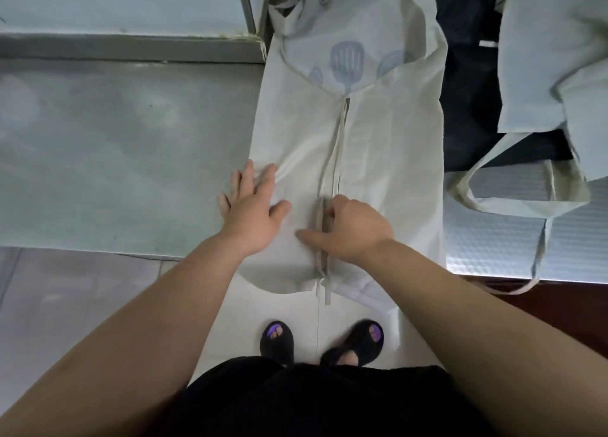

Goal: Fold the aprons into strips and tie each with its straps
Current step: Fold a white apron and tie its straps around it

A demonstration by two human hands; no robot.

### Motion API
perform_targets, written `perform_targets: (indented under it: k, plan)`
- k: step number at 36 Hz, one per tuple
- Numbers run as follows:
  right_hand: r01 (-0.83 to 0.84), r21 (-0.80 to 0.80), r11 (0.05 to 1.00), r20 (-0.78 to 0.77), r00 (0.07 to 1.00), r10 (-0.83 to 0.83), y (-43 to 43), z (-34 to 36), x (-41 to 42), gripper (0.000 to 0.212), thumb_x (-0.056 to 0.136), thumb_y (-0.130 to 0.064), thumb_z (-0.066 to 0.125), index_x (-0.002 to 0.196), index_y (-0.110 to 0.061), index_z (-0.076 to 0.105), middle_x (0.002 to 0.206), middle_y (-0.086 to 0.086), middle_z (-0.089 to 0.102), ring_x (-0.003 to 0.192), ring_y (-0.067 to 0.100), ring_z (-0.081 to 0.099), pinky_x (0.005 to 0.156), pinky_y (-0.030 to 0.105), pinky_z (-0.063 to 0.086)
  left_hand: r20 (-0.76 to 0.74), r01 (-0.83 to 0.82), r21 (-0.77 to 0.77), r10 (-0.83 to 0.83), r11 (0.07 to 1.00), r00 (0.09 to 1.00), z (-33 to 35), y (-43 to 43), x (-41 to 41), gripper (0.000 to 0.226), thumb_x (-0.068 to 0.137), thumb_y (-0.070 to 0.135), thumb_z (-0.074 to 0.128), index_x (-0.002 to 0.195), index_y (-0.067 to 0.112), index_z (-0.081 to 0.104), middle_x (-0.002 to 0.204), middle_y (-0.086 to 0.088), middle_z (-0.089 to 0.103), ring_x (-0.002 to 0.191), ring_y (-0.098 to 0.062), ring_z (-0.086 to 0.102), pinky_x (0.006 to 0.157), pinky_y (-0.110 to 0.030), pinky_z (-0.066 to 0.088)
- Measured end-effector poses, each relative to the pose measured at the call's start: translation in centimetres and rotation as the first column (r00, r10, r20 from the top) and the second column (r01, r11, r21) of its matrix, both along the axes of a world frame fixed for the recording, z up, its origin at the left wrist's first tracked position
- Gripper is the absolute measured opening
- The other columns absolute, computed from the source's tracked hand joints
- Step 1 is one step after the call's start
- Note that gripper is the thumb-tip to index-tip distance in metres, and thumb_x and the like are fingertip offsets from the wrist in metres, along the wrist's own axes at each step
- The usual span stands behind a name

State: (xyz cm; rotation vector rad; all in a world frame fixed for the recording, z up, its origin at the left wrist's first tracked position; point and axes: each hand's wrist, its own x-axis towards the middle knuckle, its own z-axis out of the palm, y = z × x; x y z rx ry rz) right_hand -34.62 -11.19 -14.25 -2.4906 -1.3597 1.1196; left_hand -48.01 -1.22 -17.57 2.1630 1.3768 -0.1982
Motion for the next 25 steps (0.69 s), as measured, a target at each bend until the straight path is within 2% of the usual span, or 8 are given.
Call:
perform_targets:
  k: [4, 10, 13, 15, 18, 20, 22, 25]
  plan:
    - [0.139, 0.038, 0.99, 0.003, 0.99, -0.139, 0.6, -0.2, 0.1, 0.006, 0.091, -0.012, 0.045, 0.096, -0.01, 0.044, 0.092, 0.008, 0.052, 0.083, 0.026, 0.05, 0.067, 0.031, 0.037, 0.023, 0.045, -0.026, -0.044, 0.999, 0.999, 0.2, 0.4, -0.8, 0.064, 0.097, 0.039, 0.043, 0.15, 0.035, 0.008, 0.158, 0.003, -0.016, 0.145, -0.017, -0.016, 0.114, -0.045, -0.008]
    - [0.333, 0.099, 0.938, 0.089, 0.936, -0.341, -0.4, 0.1, 1.5, 0.031, 0.087, -0.001, 0.047, 0.118, -0.004, 0.046, 0.116, 0.016, 0.05, 0.094, 0.029, 0.048, 0.074, 0.031, 0.039, -0.15, 0.137, 0.067, -0.125, 0.988, 0.981, 0.9, 0.8, -0.8, 0.061, 0.095, 0.053, 0.039, 0.148, 0.04, 0.011, 0.158, 0.006, -0.01, 0.145, -0.023, -0.007, 0.113, -0.049, 0.001]
    - [0.54, 0.276, 0.795, 0.249, 0.759, -0.601, -1.1, 1.2, 3.5, 0.045, 0.082, 0.005, 0.047, 0.124, -0.009, 0.045, 0.128, 0.017, 0.044, 0.111, 0.034, 0.045, 0.088, 0.035, 0.037, -0.187, 0.166, 0.155, -0.136, 0.974, 0.973, 1.4, 0.9, -0.5, 0.062, 0.092, 0.056, 0.043, 0.146, 0.037, 0.019, 0.158, 0.001, 0.001, 0.142, -0.025, 0.003, 0.11, -0.045, 0.011]
    - [0.507, 0.35, 0.788, 0.437, 0.655, -0.616, -1.4, 2.5, 4.0, 0.059, 0.077, 0.005, 0.048, 0.131, -0.017, 0.041, 0.138, 0.014, 0.034, 0.121, 0.035, 0.035, 0.099, 0.04, 0.027, -0.154, 0.176, 0.189, -0.147, 0.966, 0.977, 1.6, 0.8, -0.4, 0.065, 0.09, 0.056, 0.048, 0.146, 0.034, 0.023, 0.156, -0.001, 0.006, 0.138, -0.026, 0.011, 0.106, -0.04, 0.018]
    - [0.29, 0.292, 0.912, 0.504, 0.763, -0.404, -1.2, 3.1, 3.3, 0.052, 0.083, -0.006, 0.051, 0.133, -0.018, 0.041, 0.137, 0.012, 0.039, 0.122, 0.033, 0.037, 0.099, 0.039, 0.027, -0.077, 0.177, 0.162, -0.167, 0.971, 0.983, 1.2, 0.6, -0.4, 0.068, 0.088, 0.055, 0.052, 0.146, 0.034, 0.024, 0.154, -0.001, 0.012, 0.135, -0.027, 0.017, 0.105, -0.038, 0.021]
    - [0.275, 0.251, 0.928, 0.296, 0.891, -0.344, -0.6, 2.8, 1.9, 0.034, 0.09, -0.02, 0.05, 0.123, -0.015, 0.051, 0.118, 0.009, 0.055, 0.104, 0.028, 0.053, 0.086, 0.034, 0.04, -0.038, 0.172, 0.138, -0.168, 0.975, 0.985, 1.1, 0.3, -0.5, 0.067, 0.088, 0.054, 0.052, 0.146, 0.034, 0.024, 0.154, 0.0, 0.012, 0.137, -0.026, 0.016, 0.107, -0.039, 0.02]
    - [0.362, 0.118, 0.925, 0.05, 0.928, -0.37, -0.4, 2.4, 0.2, 0.023, 0.087, -0.034, 0.056, 0.101, -0.016, 0.054, 0.097, 0.003, 0.059, 0.083, 0.023, 0.058, 0.069, 0.03, 0.047, 0.023, 0.149, 0.119, -0.153, 0.982, 0.988, 1.0, 0.2, -0.7, 0.065, 0.091, 0.05, 0.05, 0.147, 0.032, 0.024, 0.156, -0.001, 0.01, 0.14, -0.025, 0.014, 0.11, -0.039, 0.017]
    - [0.251, -0.028, 0.968, 0.039, 0.968, -0.25, -0.9, 1.0, -1.1, 0.037, 0.079, -0.045, 0.067, 0.096, -0.014, 0.053, 0.095, 0.003, 0.057, 0.089, 0.023, 0.055, 0.073, 0.03, 0.045, 0.19, 0.091, 0.142, -0.118, 0.986, 0.975, 0.7, 0.1, -1.4, 0.054, 0.096, 0.032, 0.047, 0.147, 0.023, 0.03, 0.156, -0.005, 0.016, 0.142, -0.024, 0.017, 0.111, -0.035, 0.018]
